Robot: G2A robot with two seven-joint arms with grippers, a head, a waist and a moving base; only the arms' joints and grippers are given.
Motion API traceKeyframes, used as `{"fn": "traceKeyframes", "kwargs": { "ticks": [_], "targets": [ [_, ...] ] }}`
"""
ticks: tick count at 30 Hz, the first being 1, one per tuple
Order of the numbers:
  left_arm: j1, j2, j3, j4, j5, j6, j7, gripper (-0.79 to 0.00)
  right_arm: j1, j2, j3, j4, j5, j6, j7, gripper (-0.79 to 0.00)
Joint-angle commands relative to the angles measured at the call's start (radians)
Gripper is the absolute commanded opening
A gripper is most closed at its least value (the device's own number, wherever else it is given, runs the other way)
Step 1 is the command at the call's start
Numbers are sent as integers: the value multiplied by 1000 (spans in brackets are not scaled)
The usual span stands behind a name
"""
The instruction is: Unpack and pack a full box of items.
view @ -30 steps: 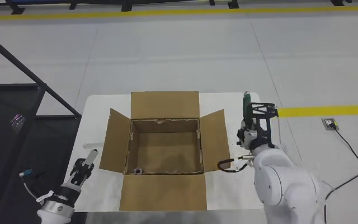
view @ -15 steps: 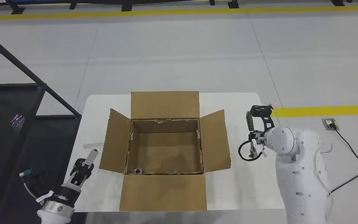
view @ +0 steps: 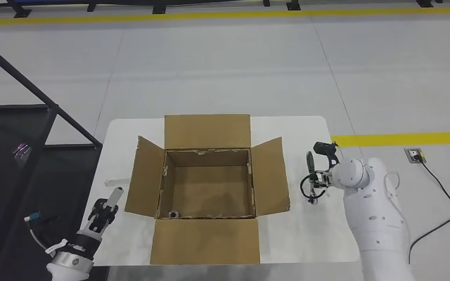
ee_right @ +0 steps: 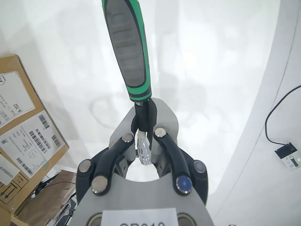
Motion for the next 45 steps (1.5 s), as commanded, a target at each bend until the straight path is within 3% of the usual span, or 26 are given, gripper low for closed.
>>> {"fn": "traceKeyframes", "kwargs": {
  "ticks": [1, 7, 16, 22, 26, 32, 37, 41, 42, 45],
  "targets": [
    [0, 0, 0, 0, 0, 0, 0, 0, 6, 3, -2, 22, 3, -1, -11, -785],
    [0, 0, 0, 0, 0, 0, 0, 0, 21, 6, -30, 58, 0, 30, -19, -677],
    [0, 0, 0, 0, 0, 0, 0, 0, 39, 11, -57, 97, 15, 51, -32, -662],
    [0, 0, 0, 0, 0, 0, 0, 0, 27, 18, -58, 64, 14, 90, -44, -505],
    [0, 0, 0, 0, 0, 0, 0, 0, -2, 24, -54, 1, 17, 112, -51, -483],
    [0, 0, 0, 0, 0, 0, 0, 0, -105, 29, -52, -247, 21, 170, -66, -505],
    [0, 0, 0, 0, 0, 0, 0, 0, -234, 27, -64, -565, 16, 254, -93, -499],
    [0, 0, 0, 0, 0, 0, 0, 0, -342, 22, -93, -821, 0, 324, -193, -382],
    [-2, -1, 2, 4, 2, -2, 2, 0, -364, 20, -116, -889, -15, 343, -216, -305],
    [-7, -1, 6, 13, 7, -7, 1, 0, -384, 15, -194, -1006, -63, 361, -246, -246]
  ]
}}
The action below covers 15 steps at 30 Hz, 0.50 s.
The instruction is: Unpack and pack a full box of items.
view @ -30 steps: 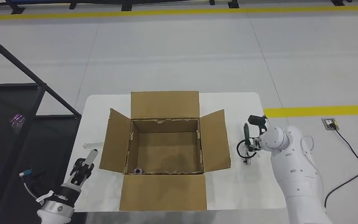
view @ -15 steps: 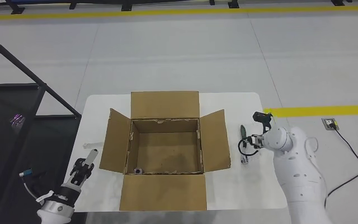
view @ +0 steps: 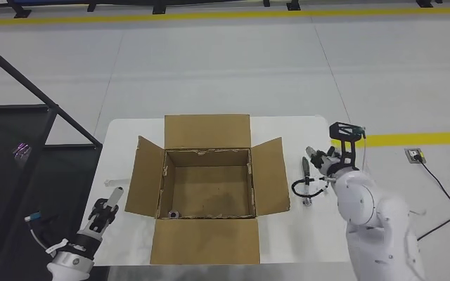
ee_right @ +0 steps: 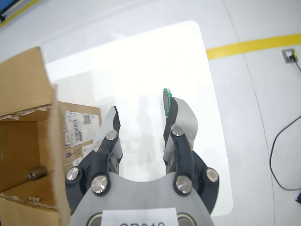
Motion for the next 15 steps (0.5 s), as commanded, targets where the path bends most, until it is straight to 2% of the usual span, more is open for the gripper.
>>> {"fn": "traceKeyframes", "kwargs": {
  "ticks": [1, 4, 7, 12, 14, 15],
  "targets": [
    [-3, -1, 1, 6, 2, -3, 0, 0, 0, -4, -68, -76, -53, 13, -8, -231],
    [-3, -1, -6, 15, -5, -10, -1, 0, 28, -10, -176, -126, -110, -8, 13, -209],
    [0, -3, -17, 34, -34, -24, -1, 0, 109, -21, -304, -107, -158, -56, 88, -197],
    [3, -7, -28, 72, -104, -66, -6, 0, 336, -64, -496, 93, -127, -95, 271, -139],
    [4, -7, -27, 75, -108, -78, -15, 0, 434, -88, -558, 205, -79, -95, 323, -83],
    [4, -7, -27, 75, -108, -78, -15, 0, 476, -101, -590, 268, -57, -90, 347, 0]
  ]
}}
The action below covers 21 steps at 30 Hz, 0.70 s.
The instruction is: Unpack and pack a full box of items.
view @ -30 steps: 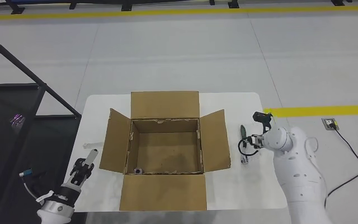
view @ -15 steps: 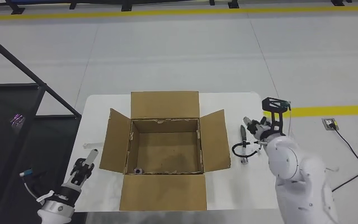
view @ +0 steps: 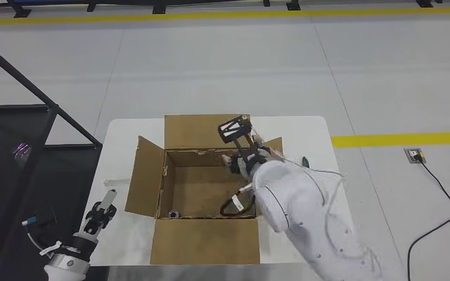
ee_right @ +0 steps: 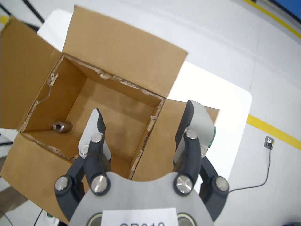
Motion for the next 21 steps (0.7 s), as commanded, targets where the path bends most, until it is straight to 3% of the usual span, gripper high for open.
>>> {"fn": "traceKeyframes", "kwargs": {
  "ticks": [1, 7, 21],
  "targets": [
    [0, 0, 0, -1, 1, 2, 1, 0, 97, -26, -66, 131, 39, 13, 42, 0],
    [0, 0, 0, -1, 1, 2, 1, 0, 253, -102, -208, 402, 162, 49, 173, 0],
    [0, 0, 0, -1, 1, 2, 1, 0, 253, -102, -208, 402, 162, 49, 173, 0]
  ]
}}
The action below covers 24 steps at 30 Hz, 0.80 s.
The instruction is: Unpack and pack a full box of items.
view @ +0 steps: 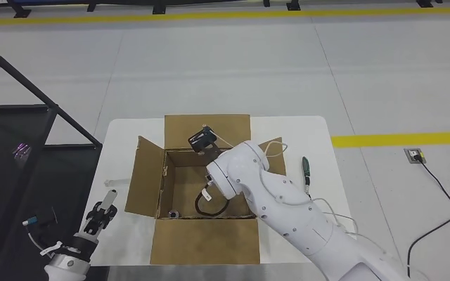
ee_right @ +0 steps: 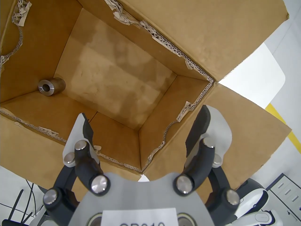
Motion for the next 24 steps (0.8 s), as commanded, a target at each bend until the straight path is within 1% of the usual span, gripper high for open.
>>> {"fn": "traceKeyframes", "kwargs": {
  "ticks": [1, 3, 6, 10, 15, 17, 21, 24],
  "targets": [
    [0, 0, 0, 0, 0, 0, 0, 0, -8, 0, -5, 3, 5, -23, -17, 0],
    [-4, 0, 0, 6, -1, 4, -1, 0, -5, -4, -8, 41, 25, -97, -44, 0],
    [-20, -1, -2, 21, -13, 25, -4, 0, 42, -27, -39, 146, 80, -178, -26, 0],
    [-34, -3, 21, 43, 25, 43, 28, 0, 113, -81, -108, 328, 164, -263, -34, 0],
    [-73, -6, 67, 84, 31, 78, 37, 0, 162, -157, -204, 522, 208, -361, -94, 0],
    [-88, -7, 79, 102, 41, 75, 43, 0, 169, -184, -233, 580, 216, -392, -121, 0],
    [-110, -8, 94, 129, 40, 60, 30, 0, 184, -232, -279, 676, 226, -467, -125, 0],
    [-118, -9, 99, 136, 32, 47, 25, 0, 199, -263, -303, 721, 218, -481, -111, 0]
  ]
}}
